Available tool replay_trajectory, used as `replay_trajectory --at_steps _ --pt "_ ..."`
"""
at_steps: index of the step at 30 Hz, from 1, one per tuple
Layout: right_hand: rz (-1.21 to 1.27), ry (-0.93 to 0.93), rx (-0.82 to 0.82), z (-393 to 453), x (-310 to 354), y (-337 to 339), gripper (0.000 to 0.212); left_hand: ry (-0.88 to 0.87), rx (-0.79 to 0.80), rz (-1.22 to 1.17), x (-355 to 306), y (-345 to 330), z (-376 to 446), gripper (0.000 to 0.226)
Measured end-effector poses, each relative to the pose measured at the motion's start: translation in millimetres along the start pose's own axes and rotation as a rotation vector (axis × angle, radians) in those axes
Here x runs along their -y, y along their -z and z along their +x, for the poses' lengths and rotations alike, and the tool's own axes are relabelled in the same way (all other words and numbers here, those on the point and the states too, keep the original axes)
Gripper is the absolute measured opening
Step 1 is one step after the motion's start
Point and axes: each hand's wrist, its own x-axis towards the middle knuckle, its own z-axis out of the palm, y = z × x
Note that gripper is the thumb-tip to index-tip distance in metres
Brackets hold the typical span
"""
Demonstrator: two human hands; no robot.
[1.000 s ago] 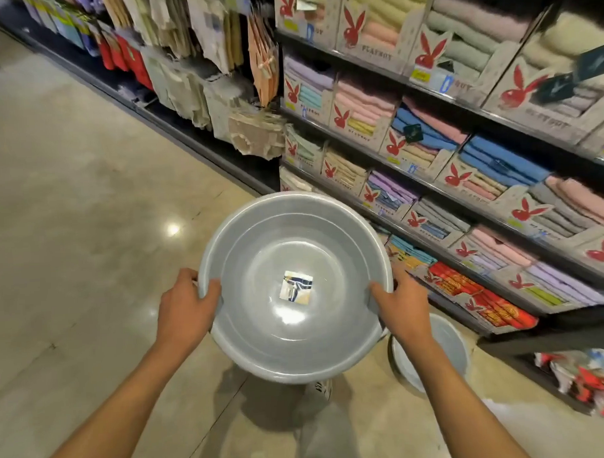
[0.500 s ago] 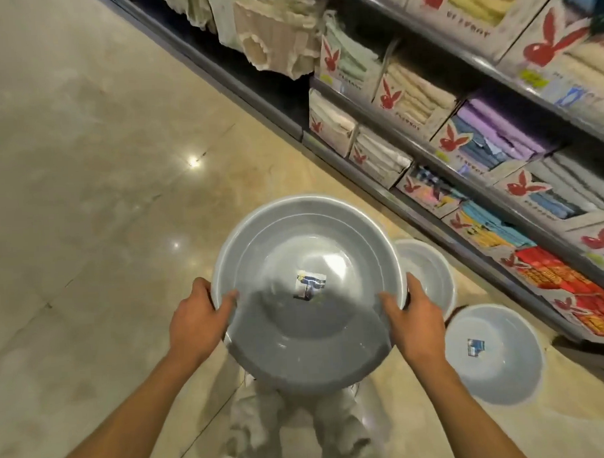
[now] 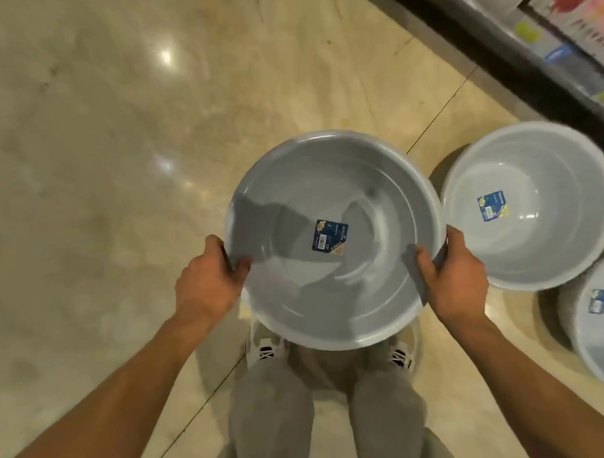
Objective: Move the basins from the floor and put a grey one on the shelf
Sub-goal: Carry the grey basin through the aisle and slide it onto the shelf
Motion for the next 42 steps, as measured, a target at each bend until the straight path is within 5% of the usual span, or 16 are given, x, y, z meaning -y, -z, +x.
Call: replay_trajectory --at_steps 15,27,34,42 --pt "0.106 -0.068 0.011 -0.4 -46.5 -49.9 0.035 -0.077 0.011 -0.064 4.7 -70.3 12.8 0.030" --pt "-0.078 -0.130 0.016 -1.9 -66.0 -69.9 0.041 -0.039 0.031 0.087 11.6 -91.2 23.6 0.037" --pt "-0.134 -0.211 0.038 1.4 -70.5 -84.8 0.038 0.009 0.134 -0.208 12.0 -108.0 36.9 0.028" --pt "0.035 -0.341 0.204 7.5 -62.4 -84.4 0.033 -0.019 0.147 -0.246 14.6 -103.4 40.1 0.024"
